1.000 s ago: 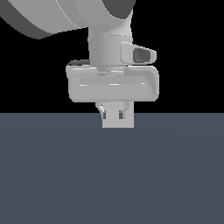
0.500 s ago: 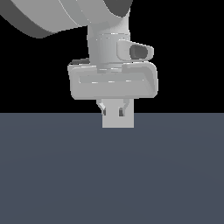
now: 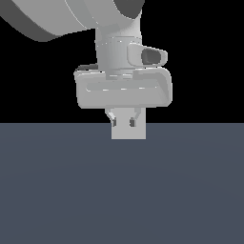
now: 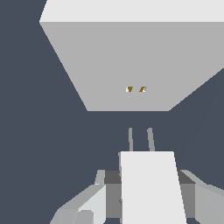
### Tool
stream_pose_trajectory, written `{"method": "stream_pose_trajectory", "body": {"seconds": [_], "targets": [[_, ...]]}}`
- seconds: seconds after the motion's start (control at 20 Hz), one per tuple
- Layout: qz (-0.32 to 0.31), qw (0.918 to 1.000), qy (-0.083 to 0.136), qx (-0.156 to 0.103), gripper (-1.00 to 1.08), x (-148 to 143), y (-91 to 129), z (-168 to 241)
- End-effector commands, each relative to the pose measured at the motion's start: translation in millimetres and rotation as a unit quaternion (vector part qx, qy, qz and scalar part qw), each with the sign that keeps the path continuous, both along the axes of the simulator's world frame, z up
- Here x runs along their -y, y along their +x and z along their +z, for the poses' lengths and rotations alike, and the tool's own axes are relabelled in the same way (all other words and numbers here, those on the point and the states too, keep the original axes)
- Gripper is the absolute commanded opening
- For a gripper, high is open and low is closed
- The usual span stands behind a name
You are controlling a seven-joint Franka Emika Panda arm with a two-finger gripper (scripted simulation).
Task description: Plug the charger into the wall socket.
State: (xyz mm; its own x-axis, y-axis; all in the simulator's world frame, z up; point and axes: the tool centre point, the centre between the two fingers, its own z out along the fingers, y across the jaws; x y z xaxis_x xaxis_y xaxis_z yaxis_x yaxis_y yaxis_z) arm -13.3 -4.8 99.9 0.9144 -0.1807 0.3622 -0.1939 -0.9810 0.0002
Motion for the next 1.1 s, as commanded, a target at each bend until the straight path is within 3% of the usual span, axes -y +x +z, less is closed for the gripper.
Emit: {"method": "stream_pose_trajectory", "body": {"seconds": [0.0, 1.05], "targets": [[0.0, 1.0, 0.0, 0.0, -1.0, 0, 0, 0], [0.0, 1.0, 0.0, 0.0, -1.0, 10, 50, 0]]}}
